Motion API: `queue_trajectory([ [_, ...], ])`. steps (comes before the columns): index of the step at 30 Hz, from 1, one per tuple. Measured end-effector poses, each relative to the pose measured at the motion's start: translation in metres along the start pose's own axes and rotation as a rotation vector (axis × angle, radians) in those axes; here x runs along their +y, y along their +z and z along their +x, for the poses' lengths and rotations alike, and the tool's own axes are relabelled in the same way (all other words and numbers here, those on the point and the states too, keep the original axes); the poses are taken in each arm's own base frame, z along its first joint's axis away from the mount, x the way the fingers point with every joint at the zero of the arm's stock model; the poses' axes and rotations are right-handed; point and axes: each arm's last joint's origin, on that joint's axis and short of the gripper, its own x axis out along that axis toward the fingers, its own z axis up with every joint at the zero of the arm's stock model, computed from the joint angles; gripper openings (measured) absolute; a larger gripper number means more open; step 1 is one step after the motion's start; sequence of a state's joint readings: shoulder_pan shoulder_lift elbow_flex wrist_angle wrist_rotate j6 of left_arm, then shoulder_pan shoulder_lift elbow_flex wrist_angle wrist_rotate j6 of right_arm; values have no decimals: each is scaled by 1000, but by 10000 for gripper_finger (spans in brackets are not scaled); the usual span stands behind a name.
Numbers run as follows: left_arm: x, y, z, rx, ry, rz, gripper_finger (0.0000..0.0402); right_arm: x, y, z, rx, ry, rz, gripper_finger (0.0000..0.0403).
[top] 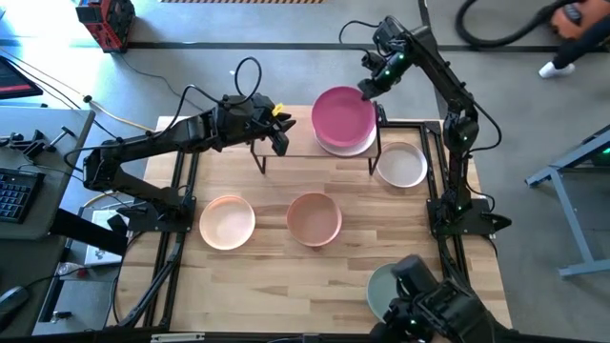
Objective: Place and stack plates onto a shelf
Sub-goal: Stack the pink plate on top of the gray plate
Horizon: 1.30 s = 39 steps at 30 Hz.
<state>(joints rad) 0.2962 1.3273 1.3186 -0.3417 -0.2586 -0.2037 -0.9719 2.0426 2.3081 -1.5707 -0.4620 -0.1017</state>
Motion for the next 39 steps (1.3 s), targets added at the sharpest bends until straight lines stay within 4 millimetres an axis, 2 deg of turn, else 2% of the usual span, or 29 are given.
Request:
queue_trajectory([
  [10,0,0,0,2,0,41,95,11,0,6,21,-52,-19,0],
  [27,0,0,0,4,0,41,95,14,0,7,24,-103,30,0],
  [30,0,0,0,4,0,48,95,18,-2,1,9,-109,17,0],
  [36,0,0,0,2,14,52,95,24,-14,-27,-58,-137,5,0],
  [39,1,0,0,1,19,51,95,28,-16,-32,-71,-141,-3,0],
])
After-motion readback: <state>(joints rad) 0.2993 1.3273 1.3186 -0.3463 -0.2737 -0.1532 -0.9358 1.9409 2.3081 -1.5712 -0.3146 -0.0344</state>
